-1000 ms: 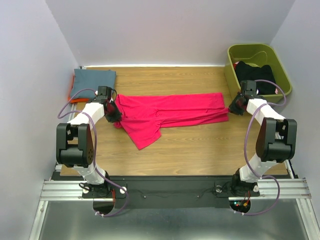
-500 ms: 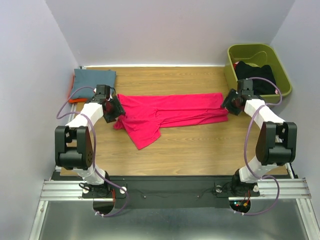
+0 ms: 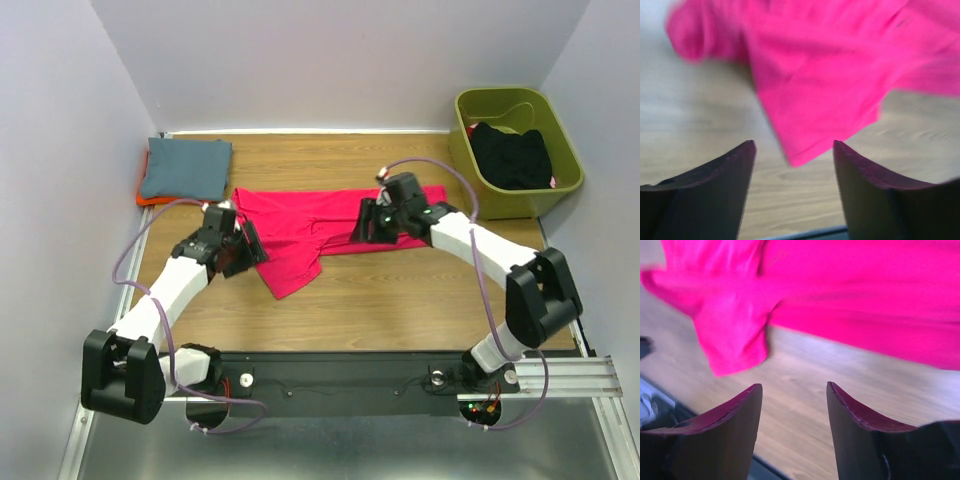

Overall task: Fold and stack the t-shirts
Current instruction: Fold the tshirt

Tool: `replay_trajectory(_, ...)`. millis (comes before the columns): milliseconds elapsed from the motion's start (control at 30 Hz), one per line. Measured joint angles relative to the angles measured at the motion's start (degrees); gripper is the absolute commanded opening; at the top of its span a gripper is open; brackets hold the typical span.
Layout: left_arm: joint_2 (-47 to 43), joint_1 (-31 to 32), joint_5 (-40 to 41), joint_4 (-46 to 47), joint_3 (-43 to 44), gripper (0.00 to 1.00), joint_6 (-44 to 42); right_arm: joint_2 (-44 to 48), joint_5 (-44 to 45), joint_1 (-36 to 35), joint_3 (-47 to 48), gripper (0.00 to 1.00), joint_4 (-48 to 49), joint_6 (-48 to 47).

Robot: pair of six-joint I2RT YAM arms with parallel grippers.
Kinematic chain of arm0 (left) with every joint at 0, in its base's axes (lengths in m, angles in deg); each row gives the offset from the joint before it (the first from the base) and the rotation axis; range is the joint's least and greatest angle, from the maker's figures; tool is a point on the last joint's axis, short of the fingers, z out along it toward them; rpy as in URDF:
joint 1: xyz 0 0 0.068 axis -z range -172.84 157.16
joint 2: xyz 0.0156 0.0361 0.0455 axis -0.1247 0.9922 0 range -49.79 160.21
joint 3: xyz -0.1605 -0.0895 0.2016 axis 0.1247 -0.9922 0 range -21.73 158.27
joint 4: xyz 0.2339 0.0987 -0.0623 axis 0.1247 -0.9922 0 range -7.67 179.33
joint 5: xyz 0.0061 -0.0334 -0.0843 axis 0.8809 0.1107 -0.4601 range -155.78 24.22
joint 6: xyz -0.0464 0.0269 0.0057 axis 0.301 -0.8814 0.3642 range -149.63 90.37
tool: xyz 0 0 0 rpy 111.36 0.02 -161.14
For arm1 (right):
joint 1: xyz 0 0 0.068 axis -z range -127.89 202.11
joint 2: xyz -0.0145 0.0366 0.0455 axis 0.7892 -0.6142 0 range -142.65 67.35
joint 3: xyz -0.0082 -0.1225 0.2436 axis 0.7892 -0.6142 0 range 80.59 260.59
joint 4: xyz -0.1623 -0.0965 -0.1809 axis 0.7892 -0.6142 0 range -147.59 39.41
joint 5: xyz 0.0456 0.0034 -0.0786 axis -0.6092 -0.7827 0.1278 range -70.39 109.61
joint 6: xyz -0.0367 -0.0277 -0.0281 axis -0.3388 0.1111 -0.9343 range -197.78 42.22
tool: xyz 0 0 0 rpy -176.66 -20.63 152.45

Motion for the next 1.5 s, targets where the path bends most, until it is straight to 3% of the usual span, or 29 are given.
replay_trajectory(200,0.13,2.21,-1.29,-1.44,-7.91,0.66,2.36,-7.69,-2.82,-8.24,0.11,0.50,2.01,2.21)
replay_trajectory(467,7.02,5.29,-1.97,2.58,-8.04,0.54,3.04,-17.42,-4.07,-14.14,3.74,0.47,3.34,3.80)
replay_trajectory(700,11.41,7.45,-2.36,5.57,-7.17,0.51,3.61,-21.33,-4.83,-15.89,6.78,0.47,5.31,4.87)
replay_trajectory(800,12.66,8.39,-2.54,6.84,-6.54,0.39,3.80,-21.84,-4.81,-15.89,7.30,0.46,5.68,5.25)
replay_trajectory(833,13.07,8.63,-2.60,7.26,-6.54,0.31,3.78,-22.03,-4.81,-15.89,7.50,0.44,5.79,5.42)
replay_trajectory(1067,14.32,9.29,-2.89,8.59,-6.43,0.04,4.00,-23.39,-4.57,-15.85,8.09,0.19,6.97,6.01)
replay_trajectory(1133,14.29,9.33,-2.82,8.59,-6.43,0.02,4.15,-23.56,-4.52,-15.85,8.09,0.09,6.99,6.01)
replay_trajectory(1233,14.12,9.33,-2.54,8.02,-6.19,0.00,4.04,-23.67,-4.20,-15.85,8.09,0.01,6.95,5.92)
replay_trajectory(1367,14.08,9.35,-1.46,4.63,-2.32,0.00,3.54,-23.69,-3.39,-15.85,8.68,0.01,6.73,5.79)
replay_trajectory(1500,14.36,9.29,0.72,2.08,7.23,0.00,1.60,-23.69,-1.25,-15.85,10.99,0.01,6.12,5.33)
